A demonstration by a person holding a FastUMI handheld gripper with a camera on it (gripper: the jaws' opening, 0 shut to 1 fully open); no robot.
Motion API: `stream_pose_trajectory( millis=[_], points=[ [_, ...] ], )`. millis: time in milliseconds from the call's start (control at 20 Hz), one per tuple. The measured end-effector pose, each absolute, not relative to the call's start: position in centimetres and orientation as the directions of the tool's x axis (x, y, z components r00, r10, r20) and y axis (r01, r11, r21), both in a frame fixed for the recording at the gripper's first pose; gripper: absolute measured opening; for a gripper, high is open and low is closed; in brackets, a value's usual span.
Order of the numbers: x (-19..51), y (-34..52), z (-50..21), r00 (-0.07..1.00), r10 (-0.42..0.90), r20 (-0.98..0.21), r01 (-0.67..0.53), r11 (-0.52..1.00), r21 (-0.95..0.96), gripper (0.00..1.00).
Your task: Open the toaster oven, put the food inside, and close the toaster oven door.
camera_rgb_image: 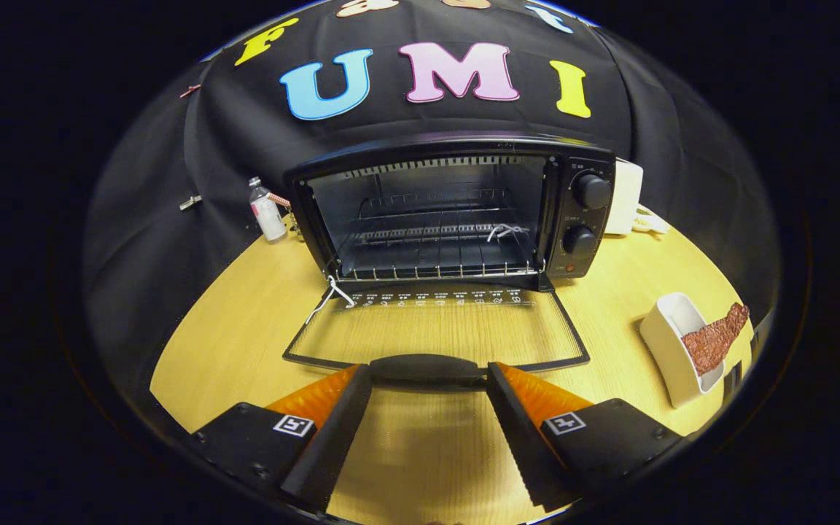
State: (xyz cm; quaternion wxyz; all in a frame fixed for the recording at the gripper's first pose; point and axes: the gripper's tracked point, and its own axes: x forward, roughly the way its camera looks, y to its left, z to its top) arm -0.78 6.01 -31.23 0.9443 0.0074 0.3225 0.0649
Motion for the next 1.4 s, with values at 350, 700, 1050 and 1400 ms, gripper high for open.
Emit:
stream_pose_trajectory(
  millis=[350, 700, 1050, 1400],
  points=[
    [-0.6, 3.9, -24.9, 0.818, 0.207, -0.537, -0.249, 0.968, -0.006, 0.99],
    [0.7, -3.8, -15.9, 0.851, 0.263, -0.455, -0.301, 0.954, -0.010, 0.99],
    [2.7, -16.3, -15.6, 0.853, 0.203, -0.481, -0.211, 0.977, 0.037, 0.98],
    [0.8, -24.2, -22.3, 0.737, 0.187, -0.650, -0.159, 0.982, 0.102, 0.99]
  ],
)
